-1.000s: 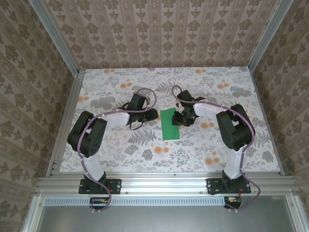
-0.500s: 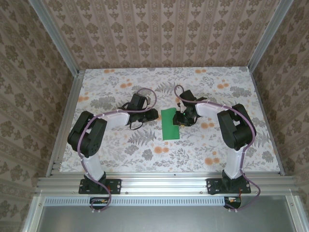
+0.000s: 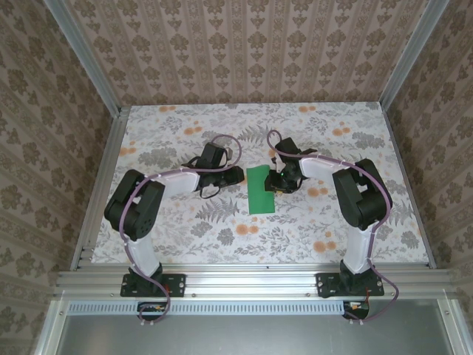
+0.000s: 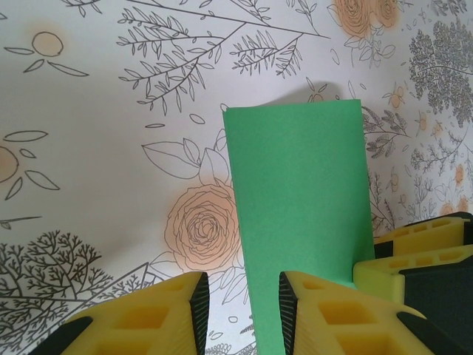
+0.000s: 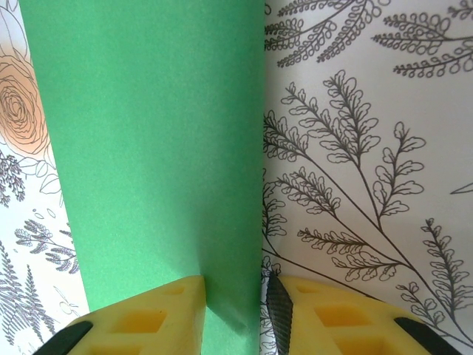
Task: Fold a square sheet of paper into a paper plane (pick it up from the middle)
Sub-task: Hold the square sheet of paper at the center of the table.
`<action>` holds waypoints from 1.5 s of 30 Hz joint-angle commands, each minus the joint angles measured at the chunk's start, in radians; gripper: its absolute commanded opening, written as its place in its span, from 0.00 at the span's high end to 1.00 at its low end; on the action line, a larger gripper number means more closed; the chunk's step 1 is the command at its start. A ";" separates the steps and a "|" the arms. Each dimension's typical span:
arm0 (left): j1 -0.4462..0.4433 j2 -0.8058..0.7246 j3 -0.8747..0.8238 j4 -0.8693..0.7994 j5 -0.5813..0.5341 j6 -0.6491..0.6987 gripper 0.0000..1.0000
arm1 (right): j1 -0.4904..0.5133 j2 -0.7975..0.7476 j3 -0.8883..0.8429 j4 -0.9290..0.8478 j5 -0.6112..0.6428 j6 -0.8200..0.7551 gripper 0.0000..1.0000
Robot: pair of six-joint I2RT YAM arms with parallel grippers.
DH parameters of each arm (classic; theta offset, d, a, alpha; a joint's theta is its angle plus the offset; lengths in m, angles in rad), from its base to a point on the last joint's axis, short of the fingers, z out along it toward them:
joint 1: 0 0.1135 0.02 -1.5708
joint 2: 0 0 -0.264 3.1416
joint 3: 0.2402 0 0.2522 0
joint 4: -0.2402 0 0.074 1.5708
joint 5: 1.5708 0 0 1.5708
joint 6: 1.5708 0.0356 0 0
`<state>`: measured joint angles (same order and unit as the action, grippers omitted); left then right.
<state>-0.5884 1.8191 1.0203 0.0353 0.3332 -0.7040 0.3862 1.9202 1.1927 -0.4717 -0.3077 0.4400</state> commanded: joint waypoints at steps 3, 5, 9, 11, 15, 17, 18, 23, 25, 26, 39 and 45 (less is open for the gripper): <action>-0.008 0.023 0.037 0.003 0.019 -0.005 0.66 | -0.003 0.061 -0.030 -0.021 0.051 -0.023 0.68; -0.011 0.028 0.040 0.004 0.021 -0.005 0.66 | -0.003 0.061 -0.030 -0.021 0.053 -0.024 0.68; -0.017 0.041 0.050 0.008 0.035 -0.007 0.67 | -0.003 0.063 -0.030 -0.021 0.056 -0.023 0.68; -0.021 0.047 0.055 0.010 0.037 -0.009 0.67 | -0.003 0.066 -0.030 -0.021 0.058 -0.020 0.68; -0.025 0.059 0.063 0.012 0.041 -0.011 0.67 | -0.002 0.068 -0.027 -0.024 0.061 -0.026 0.69; -0.026 0.062 0.066 0.011 0.043 -0.010 0.68 | -0.003 0.069 -0.025 -0.026 0.061 -0.027 0.70; -0.027 0.064 0.067 0.012 0.043 -0.011 0.67 | -0.003 0.070 -0.025 -0.027 0.062 -0.029 0.70; -0.028 0.068 0.070 0.012 0.047 -0.011 0.67 | -0.003 0.075 -0.024 -0.025 0.060 -0.030 0.70; -0.030 0.071 0.073 0.012 0.051 -0.011 0.67 | -0.002 0.076 -0.022 -0.025 0.059 -0.032 0.69; -0.031 0.072 0.075 0.011 0.053 -0.011 0.67 | -0.002 0.076 -0.022 -0.025 0.059 -0.031 0.68; -0.045 0.100 0.101 0.014 0.076 -0.012 0.70 | -0.001 0.083 -0.024 -0.028 0.065 -0.033 0.66; -0.058 0.128 0.119 0.009 0.095 -0.014 0.76 | 0.000 0.088 -0.022 -0.030 0.073 -0.023 0.66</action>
<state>-0.6357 1.9244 1.1076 0.0463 0.4004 -0.7113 0.3862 1.9266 1.1957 -0.4747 -0.3080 0.4213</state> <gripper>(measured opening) 0.242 0.334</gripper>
